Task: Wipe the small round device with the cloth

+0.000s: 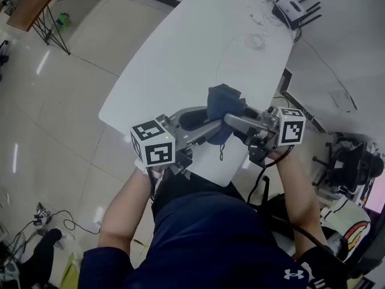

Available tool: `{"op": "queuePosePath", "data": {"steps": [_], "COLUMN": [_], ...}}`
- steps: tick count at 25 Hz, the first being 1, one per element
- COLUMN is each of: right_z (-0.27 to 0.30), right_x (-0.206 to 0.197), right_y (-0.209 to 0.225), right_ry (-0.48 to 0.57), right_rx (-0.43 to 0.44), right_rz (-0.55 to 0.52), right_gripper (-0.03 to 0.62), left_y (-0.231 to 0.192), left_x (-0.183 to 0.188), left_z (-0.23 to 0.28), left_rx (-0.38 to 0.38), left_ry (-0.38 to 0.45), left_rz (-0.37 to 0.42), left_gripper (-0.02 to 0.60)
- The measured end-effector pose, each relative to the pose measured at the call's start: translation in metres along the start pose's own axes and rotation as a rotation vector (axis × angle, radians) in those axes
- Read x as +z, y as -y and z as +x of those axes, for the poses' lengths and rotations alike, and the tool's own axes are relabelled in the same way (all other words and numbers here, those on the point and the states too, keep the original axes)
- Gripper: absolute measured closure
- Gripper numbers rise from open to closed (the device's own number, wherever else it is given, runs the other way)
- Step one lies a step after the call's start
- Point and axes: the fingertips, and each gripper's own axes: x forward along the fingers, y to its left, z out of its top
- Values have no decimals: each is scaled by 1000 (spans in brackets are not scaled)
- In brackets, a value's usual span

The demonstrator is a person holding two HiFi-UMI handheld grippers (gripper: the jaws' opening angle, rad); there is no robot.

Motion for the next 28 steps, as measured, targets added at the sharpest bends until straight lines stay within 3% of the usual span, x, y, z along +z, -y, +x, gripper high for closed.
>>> {"op": "queuePosePath", "data": {"steps": [3, 5, 7, 9, 11, 14, 17, 22, 24, 28], "right_z": [-6, -18, -39, -58, -65, -58, -46, -33, -35, -37], "right_x": [-8, -6, 2, 8, 0, -31, -51, -57, -55, -53], "right_y": [-1, 8, 36, 75, 113, 160, 188, 201, 203, 203], "right_ry": [-4, 8, 5, -67, -214, -453, -598, -668, -676, -672], "right_rx": [2, -48, -221, -461, -612, -695, -752, -799, -830, -837], "right_rz": [-24, -53, -153, -362, -577, -753, -844, -910, -938, -944], "right_gripper": [332, 312, 313, 313, 313, 213, 181, 206, 256, 256], "left_y": [-4, -18, -53, -92, -111, -109, -106, -110, -118, -143], "left_x": [5, 24, 36, 31, 19, -3, -26, -58, -62, -64], "left_z": [-8, -28, -54, -72, -70, -31, 11, 40, 38, 26], "left_rx": [2, 64, 233, 421, 506, 472, 426, 376, 393, 446], "left_ry": [39, 112, 127, 33, -90, -243, -379, -509, -524, -519], "left_rz": [-37, -64, -18, 83, 145, 212, 284, 297, 299, 257], "left_gripper": [477, 485, 488, 489, 489, 488, 488, 488, 488, 488]}}
